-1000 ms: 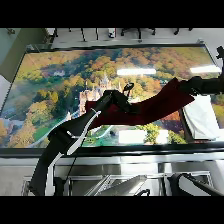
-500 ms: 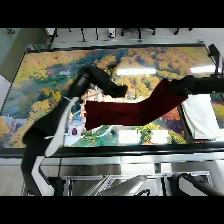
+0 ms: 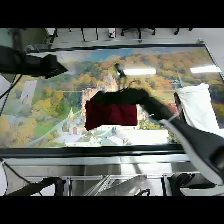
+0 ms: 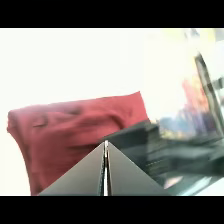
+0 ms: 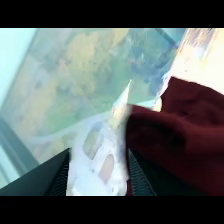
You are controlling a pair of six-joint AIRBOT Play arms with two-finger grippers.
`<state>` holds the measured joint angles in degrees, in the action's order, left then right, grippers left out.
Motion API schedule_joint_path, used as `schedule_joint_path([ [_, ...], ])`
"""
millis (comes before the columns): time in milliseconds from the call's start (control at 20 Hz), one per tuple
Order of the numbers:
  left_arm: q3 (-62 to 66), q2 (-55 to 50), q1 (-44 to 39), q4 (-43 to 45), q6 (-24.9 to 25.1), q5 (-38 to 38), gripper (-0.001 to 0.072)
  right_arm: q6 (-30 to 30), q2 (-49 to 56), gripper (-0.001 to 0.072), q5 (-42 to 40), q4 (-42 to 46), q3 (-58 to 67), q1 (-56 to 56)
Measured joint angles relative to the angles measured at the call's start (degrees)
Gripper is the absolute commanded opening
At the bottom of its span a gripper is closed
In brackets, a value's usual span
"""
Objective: Fold the shirts.
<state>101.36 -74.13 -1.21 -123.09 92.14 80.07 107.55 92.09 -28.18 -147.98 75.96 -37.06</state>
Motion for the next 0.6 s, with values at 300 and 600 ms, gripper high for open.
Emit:
schedule_joint_path([
  [300,-10.8,11.87,6.86,-0.02,2.25,-6.32,0.0015,-2.08,3.8,0.0449,2.34,3.69,2.12,0.44],
  [600,-13.25,17.05,8.31,-0.04,3.13,-8.9,0.0015,-7.3,-4.85,0.0649,-21.16,12.48,2.16,23.93],
])
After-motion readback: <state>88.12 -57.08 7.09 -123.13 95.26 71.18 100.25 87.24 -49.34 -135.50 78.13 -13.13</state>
